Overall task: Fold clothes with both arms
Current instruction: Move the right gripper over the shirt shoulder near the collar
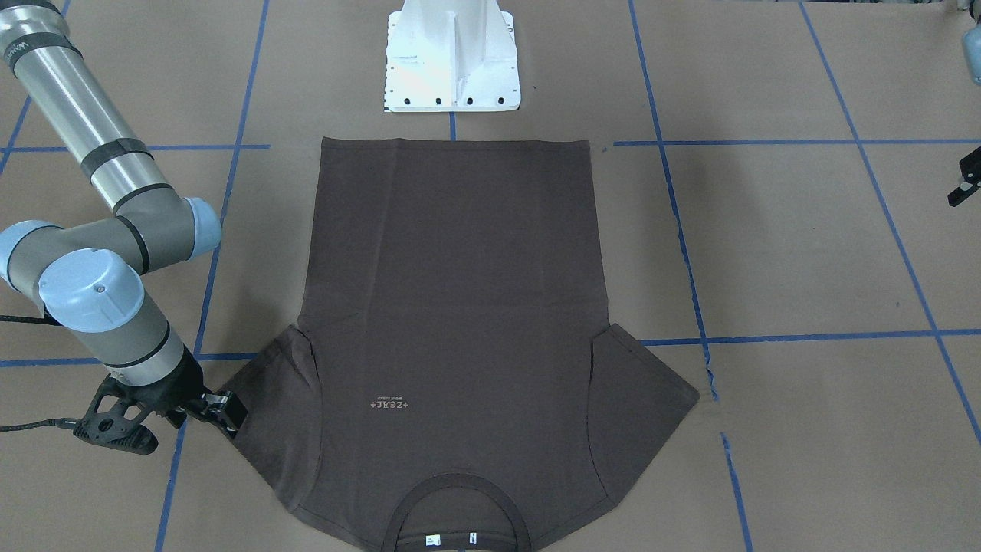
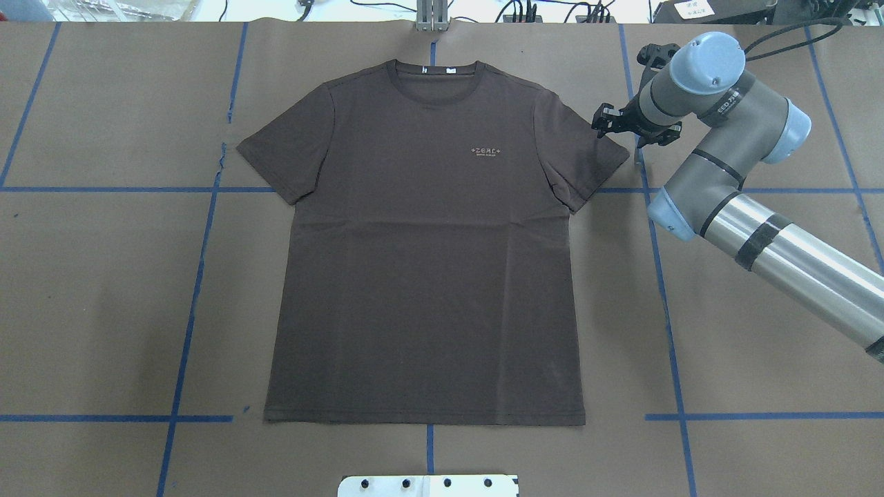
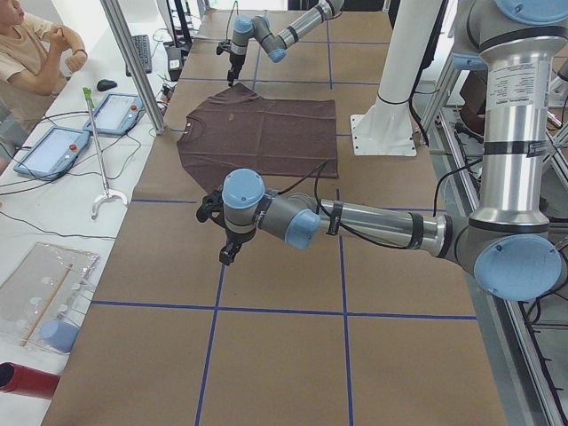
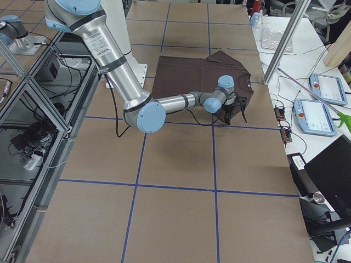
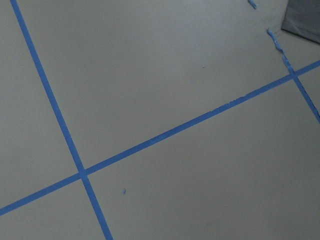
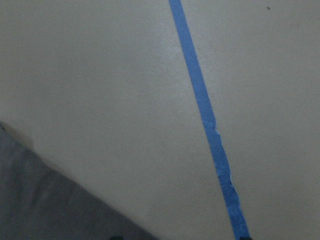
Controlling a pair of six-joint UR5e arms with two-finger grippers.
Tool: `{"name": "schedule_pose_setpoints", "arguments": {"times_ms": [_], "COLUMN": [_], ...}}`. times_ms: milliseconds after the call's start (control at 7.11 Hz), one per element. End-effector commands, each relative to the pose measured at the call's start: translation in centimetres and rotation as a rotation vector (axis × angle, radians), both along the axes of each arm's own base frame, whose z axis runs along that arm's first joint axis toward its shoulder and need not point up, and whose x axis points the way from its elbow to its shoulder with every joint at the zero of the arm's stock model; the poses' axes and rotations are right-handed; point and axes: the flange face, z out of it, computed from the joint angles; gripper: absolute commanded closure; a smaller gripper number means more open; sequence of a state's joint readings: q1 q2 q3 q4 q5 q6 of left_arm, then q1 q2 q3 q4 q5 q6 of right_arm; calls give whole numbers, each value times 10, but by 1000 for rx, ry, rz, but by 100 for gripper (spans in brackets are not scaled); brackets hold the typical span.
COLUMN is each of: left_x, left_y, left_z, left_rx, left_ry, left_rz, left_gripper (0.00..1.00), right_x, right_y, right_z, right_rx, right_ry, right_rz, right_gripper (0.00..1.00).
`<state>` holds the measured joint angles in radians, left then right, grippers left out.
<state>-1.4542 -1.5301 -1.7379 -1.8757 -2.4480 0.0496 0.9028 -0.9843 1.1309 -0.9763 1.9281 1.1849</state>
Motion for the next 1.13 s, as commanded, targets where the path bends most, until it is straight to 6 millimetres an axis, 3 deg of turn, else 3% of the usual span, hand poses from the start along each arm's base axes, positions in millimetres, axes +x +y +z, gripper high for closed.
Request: {"name": "schedule_pose_setpoints", "arguments": {"times_ms": [0, 563, 985], "left_x": [1, 1, 1], "left_y": [0, 1, 1], "left_z": [-2, -8, -11], "left_rx": [-1, 10, 15], "left_ry": [11, 13, 14], "left_rz": [5, 4, 3], "left_gripper": [0, 0, 0], "right_x": [1, 12, 1], "right_y": [3, 15, 21], "right_z": [-1, 6, 7], "right_rx": [-1, 5, 4], "right_ry": [-6, -10, -7], "right_rz": [0, 1, -13], "right_gripper": [45, 44, 45]}}
